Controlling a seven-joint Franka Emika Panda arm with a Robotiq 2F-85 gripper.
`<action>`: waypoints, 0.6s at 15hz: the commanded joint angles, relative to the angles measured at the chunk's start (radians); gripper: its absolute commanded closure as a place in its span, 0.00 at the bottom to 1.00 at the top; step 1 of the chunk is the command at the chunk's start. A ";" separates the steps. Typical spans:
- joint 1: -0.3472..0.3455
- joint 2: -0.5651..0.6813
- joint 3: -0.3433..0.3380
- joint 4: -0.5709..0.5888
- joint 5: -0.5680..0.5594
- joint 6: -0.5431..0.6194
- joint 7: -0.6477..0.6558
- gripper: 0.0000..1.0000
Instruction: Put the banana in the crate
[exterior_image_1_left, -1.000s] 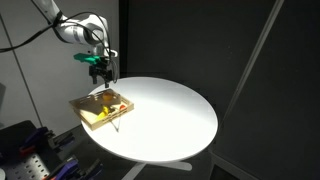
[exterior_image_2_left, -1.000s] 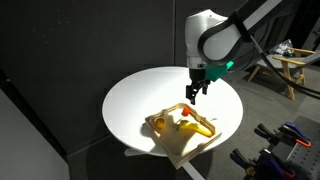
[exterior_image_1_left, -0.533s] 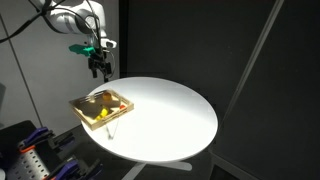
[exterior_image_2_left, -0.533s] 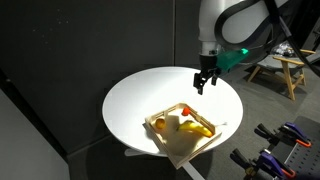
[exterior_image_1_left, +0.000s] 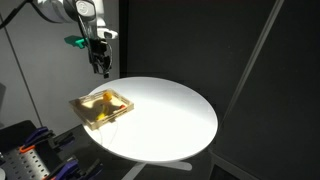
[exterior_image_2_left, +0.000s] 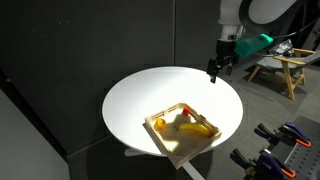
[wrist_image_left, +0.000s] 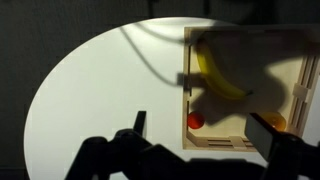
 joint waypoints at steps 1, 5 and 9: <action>-0.022 -0.103 -0.004 -0.049 0.058 -0.077 -0.042 0.00; -0.028 -0.173 -0.017 -0.064 0.120 -0.166 -0.110 0.00; -0.023 -0.234 -0.029 -0.082 0.141 -0.229 -0.212 0.00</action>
